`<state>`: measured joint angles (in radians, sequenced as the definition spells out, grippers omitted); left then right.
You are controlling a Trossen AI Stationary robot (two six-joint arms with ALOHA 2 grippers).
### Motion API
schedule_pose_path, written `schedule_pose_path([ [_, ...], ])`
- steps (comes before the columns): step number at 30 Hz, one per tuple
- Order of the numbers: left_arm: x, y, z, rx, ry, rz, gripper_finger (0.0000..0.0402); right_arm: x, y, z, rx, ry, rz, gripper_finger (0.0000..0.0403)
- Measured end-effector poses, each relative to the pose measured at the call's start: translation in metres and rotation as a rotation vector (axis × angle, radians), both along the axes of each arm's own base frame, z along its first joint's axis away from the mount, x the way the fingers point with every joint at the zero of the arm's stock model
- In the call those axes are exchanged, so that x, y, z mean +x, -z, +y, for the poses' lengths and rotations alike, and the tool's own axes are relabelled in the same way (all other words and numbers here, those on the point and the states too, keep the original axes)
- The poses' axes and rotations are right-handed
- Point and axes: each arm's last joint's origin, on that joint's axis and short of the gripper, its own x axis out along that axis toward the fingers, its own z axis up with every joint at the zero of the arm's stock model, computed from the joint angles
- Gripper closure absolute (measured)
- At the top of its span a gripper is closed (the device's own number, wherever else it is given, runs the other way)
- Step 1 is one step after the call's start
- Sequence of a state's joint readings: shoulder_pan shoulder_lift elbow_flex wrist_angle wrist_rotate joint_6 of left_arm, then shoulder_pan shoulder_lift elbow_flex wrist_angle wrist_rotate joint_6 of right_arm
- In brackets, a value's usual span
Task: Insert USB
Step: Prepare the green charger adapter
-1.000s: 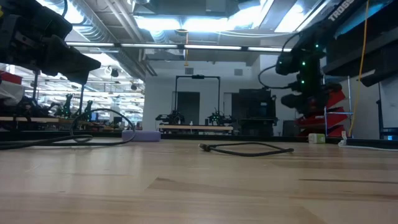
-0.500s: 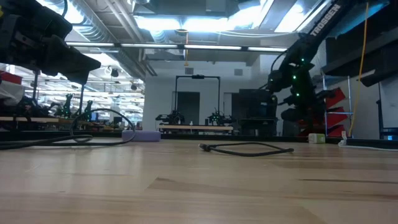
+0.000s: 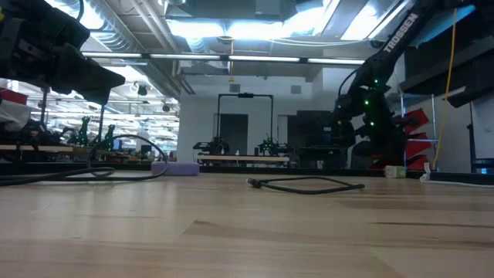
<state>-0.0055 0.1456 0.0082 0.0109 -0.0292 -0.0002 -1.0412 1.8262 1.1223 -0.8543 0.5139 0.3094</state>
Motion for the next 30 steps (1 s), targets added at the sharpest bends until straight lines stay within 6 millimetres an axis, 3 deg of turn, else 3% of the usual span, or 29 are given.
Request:
schedule_pose_path([
  [8, 0.0, 0.0, 0.0, 0.0, 0.0, 0.0, 0.0397, 0.006, 0.0, 0.005, 0.073, -0.079, -0.05, 0.0352],
  [12, 0.0, 0.0, 0.0, 0.0, 0.0, 0.0, 0.0397, 0.016, 0.004, 0.013, 0.182, -0.149, -0.185, 0.0356],
  [15, 0.0, 0.0, 0.0, 0.0, 0.0, 0.0, 0.0397, 0.027, -0.003, 0.018, 0.231, -0.25, -0.321, 0.0356],
  [18, 0.0, 0.0, 0.0, 0.0, 0.0, 0.0, 0.0397, 0.035, -0.02, 0.022, 0.15, -0.305, -0.364, 0.0356],
  [25, 0.0, 0.0, 0.0, 0.0, 0.001, 0.0, 0.0397, 0.028, -0.059, 0.024, -0.078, -0.309, -0.166, 0.0356],
  [30, 0.0, 0.0, 0.0, 0.0, 0.0, 0.0, 0.0397, 0.018, -0.061, 0.006, -0.075, -0.242, -0.138, 0.033],
])
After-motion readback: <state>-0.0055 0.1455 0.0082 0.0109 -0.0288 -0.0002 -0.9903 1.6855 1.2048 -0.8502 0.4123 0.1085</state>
